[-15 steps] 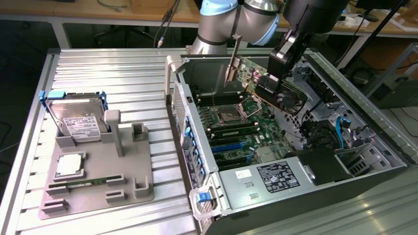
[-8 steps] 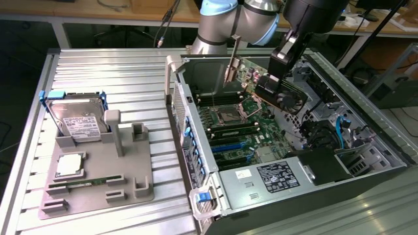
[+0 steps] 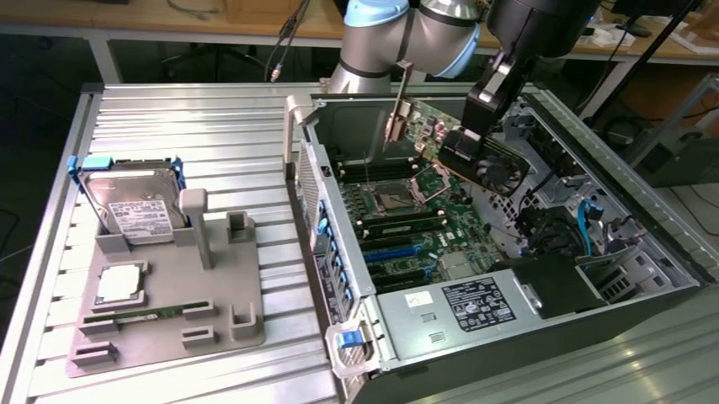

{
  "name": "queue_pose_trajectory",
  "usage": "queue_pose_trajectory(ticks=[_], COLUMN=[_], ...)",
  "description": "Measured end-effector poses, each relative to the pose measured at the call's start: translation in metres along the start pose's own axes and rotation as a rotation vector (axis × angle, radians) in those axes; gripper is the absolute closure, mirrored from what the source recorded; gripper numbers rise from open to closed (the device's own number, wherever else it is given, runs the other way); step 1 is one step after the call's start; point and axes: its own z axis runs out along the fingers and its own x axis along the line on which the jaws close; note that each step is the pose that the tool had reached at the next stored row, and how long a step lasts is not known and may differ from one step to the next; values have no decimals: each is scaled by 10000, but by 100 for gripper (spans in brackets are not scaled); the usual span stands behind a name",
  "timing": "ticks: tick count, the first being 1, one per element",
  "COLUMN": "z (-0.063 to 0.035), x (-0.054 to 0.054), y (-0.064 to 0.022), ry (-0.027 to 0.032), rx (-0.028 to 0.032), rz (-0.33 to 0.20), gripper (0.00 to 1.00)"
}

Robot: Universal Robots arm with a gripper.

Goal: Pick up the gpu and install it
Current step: 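Insert the gpu into the slot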

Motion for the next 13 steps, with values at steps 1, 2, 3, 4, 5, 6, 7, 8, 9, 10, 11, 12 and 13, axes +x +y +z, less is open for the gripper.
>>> queue_pose_trajectory(ticks=[1, 2, 3, 4, 5, 6, 7, 8, 9, 10, 11, 12, 13], z=[0, 0, 0, 0, 0, 0, 0, 0, 0, 0, 0, 0, 0], x=[0, 0, 0, 0, 0, 0, 0, 0, 0, 0, 0, 0, 0], y=[0, 0, 0, 0, 0, 0, 0, 0, 0, 0, 0, 0, 0], ry=[0, 0, -1, -1, -1, -1, -1, -1, -1, -2, -3, -3, -3], rx=[-1, -2, -3, -4, -5, -5, -6, -7, -8, -9, -10, -11, -12], rz=[-45, -84, -126, -162, -193, -220, -259, -299, -336, -378, -423, -468, -516], gripper=[73, 73, 73, 73, 73, 73, 73, 73, 73, 73, 73, 73, 73])
